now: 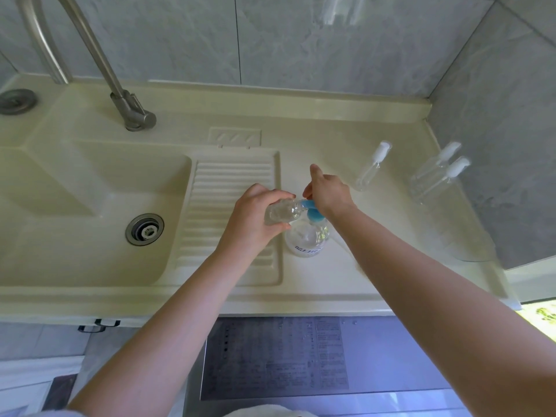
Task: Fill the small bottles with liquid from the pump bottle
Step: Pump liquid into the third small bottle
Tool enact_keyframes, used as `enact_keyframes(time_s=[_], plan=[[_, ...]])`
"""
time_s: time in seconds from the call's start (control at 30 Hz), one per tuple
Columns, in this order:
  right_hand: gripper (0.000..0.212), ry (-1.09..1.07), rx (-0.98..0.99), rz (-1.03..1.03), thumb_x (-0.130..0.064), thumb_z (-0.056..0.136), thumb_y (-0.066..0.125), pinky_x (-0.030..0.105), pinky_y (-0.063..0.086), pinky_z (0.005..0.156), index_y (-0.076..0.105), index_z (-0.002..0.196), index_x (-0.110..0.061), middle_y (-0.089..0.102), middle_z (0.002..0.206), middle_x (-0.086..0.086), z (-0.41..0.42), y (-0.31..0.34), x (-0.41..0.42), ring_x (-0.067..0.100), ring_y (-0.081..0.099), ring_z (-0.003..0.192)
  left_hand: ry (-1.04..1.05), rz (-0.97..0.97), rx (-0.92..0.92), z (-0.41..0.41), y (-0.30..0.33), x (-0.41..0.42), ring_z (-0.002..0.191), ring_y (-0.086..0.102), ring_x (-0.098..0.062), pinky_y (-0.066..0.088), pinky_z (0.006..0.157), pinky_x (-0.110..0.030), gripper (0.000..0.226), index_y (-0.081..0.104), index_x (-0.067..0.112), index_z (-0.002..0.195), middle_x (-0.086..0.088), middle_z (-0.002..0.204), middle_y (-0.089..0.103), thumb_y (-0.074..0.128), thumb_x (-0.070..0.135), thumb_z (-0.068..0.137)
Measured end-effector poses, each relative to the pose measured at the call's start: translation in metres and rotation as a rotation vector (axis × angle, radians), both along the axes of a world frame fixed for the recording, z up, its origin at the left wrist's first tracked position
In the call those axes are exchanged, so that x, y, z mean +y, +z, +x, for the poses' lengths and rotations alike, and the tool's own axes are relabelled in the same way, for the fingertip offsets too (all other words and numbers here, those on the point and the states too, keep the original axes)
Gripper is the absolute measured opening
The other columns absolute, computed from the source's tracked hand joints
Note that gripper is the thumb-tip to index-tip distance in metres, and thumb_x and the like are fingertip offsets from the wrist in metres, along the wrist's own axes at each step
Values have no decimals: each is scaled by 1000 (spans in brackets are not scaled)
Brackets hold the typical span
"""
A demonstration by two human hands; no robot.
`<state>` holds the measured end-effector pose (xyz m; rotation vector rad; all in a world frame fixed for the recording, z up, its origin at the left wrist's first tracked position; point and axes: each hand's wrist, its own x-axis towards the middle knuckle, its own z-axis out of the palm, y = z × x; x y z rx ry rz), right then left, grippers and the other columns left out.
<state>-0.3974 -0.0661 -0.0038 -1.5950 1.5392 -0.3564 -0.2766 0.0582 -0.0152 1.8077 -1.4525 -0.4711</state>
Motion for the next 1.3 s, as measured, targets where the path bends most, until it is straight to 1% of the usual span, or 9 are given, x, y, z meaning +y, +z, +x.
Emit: enact_keyframes(time_s=[0.2,0.33,0.4,0.53,0.73,0.87,1.0,1.13,1.3], plan=[[65,24,-17,68,-54,100,26,33,44,88,74,78,-15,71,97,7,-1,4,-4,24,61,92,3,-18,7,1,2,1,91,57,-7,34,85,-2,55,71,28,113,3,99,56,87,11,63],[52,16,42,-66,-39,99,26,38,49,90,71,96,-12,70,97,9,2,-2,1,30,62,94,-5,-24,5,1,0,1,88,54,5,33,85,-1,55,71,27,114,3,99,56,86,9,64],[50,-4,52,-101,-37,98,25,43,50,94,68,99,-13,70,98,7,2,-6,3,33,61,99,-8,-16,2,1,-2,1,88,55,1,34,85,-2,55,71,27,114,2,99,56,86,9,64],[58,-46,-2,-39,-49,99,25,35,48,84,69,83,-15,70,88,0,0,-3,1,24,63,88,-6,-8,1,1,-3,1,91,57,-6,36,86,-3,55,71,26,113,2,99,56,86,8,64],[69,22,-16,71,-57,99,23,33,42,83,74,86,-13,68,96,9,-1,6,-5,17,56,78,18,-3,17,3,-1,2,89,54,0,34,84,-1,56,70,28,115,5,98,53,87,11,65],[61,-13,22,-1,-52,99,25,34,46,83,71,87,-13,68,86,4,0,1,0,23,61,83,9,3,6,0,-1,1,90,55,-1,39,86,-9,57,70,29,117,7,98,53,86,12,66],[58,-72,46,-89,-55,95,22,44,50,93,66,94,-17,67,97,11,4,-4,7,33,63,93,10,27,1,-1,-3,0,95,58,-6,43,89,-18,57,69,31,117,6,99,54,86,13,66],[58,-76,0,-21,-57,95,25,42,49,95,66,101,-17,68,97,8,0,3,5,30,63,96,17,30,-11,-3,-1,0,94,57,-8,45,89,-23,57,69,32,118,5,99,54,86,14,67],[50,2,-48,79,-50,99,32,32,43,81,68,97,-15,64,80,-6,-4,16,-1,23,60,91,21,13,-6,-1,2,2,95,58,-10,46,92,-26,57,69,31,118,4,101,55,86,14,66]])
